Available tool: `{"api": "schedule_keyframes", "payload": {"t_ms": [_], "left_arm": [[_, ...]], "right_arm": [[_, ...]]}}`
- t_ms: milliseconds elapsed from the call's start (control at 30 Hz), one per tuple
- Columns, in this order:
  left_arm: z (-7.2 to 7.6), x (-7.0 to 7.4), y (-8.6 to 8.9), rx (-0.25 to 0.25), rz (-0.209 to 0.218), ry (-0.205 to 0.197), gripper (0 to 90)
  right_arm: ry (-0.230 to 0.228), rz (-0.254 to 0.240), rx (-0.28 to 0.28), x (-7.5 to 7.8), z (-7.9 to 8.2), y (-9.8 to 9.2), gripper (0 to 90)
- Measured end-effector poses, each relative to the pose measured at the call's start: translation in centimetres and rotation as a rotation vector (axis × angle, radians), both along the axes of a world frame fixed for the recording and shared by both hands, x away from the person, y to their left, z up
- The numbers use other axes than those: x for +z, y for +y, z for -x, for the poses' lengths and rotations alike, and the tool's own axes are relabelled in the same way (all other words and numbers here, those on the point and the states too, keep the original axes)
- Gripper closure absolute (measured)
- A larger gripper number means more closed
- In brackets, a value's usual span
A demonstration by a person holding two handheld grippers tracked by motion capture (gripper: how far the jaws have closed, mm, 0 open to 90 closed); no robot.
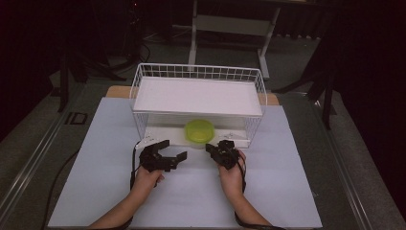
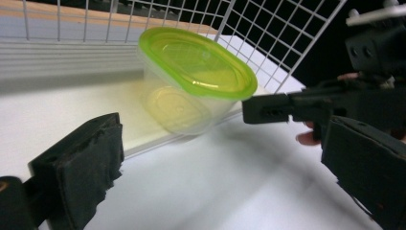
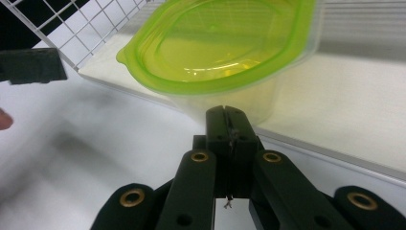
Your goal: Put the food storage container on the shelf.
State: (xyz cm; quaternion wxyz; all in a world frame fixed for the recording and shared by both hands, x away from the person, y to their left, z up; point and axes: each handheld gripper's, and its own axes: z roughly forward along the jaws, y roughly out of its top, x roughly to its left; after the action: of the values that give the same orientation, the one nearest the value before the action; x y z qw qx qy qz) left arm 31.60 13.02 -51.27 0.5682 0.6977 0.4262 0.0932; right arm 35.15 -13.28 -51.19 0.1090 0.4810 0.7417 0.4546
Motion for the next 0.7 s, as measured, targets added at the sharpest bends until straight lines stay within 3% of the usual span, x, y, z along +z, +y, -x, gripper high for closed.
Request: {"api": "schedule_keyframes", "payload": {"t_ms": [100, 233, 367, 700], "left_arm": [[0.5, 0.1, 0.1, 0.012, -0.040, -0.029, 1.6], [1.2, 0.4, 0.5, 0.022, -0.029, -0.070, 1.7], [1.6, 0.4, 0.8, 0.031, -0.003, -0.080, 1.7], [1.8, 0.3, 0.8, 0.023, -0.002, -0.096, 1.7]], "right_arm": [[0.012, 0.004, -0.001, -0.1, -0.4, 0.5, 89.9], [0.015, 0.012, -0.002, -0.2, -0.8, 1.0, 89.9], [0.015, 0.004, -0.003, 0.0, -1.3, 1.5, 89.9], [0.022, -0.002, 0.002, 0.1, -2.3, 2.5, 89.8]]}}
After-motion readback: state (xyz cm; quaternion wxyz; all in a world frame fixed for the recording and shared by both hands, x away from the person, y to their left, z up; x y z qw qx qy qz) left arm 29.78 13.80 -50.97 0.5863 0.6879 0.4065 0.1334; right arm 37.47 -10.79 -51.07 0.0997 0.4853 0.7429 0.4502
